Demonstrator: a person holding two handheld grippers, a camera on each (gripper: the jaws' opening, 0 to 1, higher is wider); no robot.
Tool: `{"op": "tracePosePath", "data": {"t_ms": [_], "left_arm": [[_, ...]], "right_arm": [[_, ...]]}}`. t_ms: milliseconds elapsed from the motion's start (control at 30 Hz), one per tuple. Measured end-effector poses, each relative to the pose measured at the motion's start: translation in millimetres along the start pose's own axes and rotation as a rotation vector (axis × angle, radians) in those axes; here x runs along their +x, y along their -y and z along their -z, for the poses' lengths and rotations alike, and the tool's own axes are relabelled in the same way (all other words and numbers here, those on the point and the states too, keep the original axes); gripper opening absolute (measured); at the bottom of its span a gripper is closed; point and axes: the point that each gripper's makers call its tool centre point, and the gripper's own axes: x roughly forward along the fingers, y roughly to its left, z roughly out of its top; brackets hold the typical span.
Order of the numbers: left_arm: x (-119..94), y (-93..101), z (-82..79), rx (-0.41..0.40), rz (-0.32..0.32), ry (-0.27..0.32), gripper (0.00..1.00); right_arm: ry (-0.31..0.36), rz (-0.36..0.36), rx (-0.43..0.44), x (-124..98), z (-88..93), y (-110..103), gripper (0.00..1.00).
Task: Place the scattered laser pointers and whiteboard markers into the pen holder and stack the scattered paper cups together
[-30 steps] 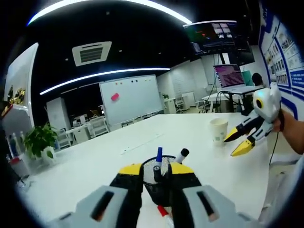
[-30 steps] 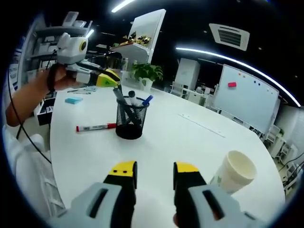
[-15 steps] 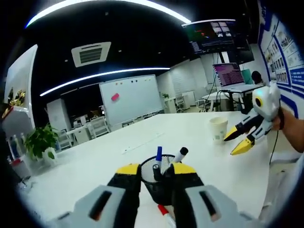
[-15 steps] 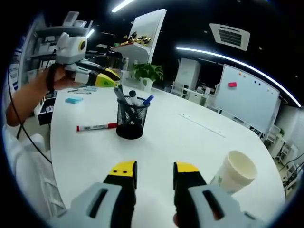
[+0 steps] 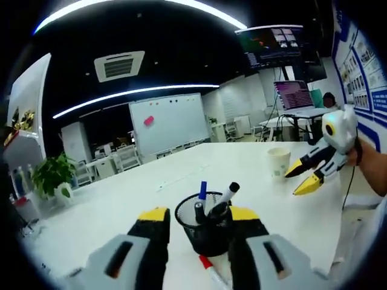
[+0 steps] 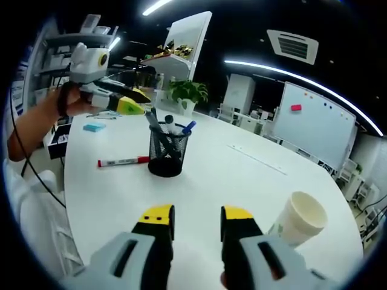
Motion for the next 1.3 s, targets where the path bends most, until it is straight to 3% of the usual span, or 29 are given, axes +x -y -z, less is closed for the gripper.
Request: {"op": "tracePosePath", "data": {"t_ms": [100,867,1300], "left_arm": [[3,5.5,9.8,0.029,0.012,-0.041,0.51],[-3,16.8,32.8,0.015,0.032,-0.094,0.5],[-12,20.8,51.7,0.002,0.017,-0.156,0.46]], "right_arm": [[0.002,-0.001,0.0,0,-0.4,0,0.3],[0.002,0.002,0.003,0,-0.5,1,0.3],[0.007,0.001,-0.002,0,-3.1,2,0.3]]}}
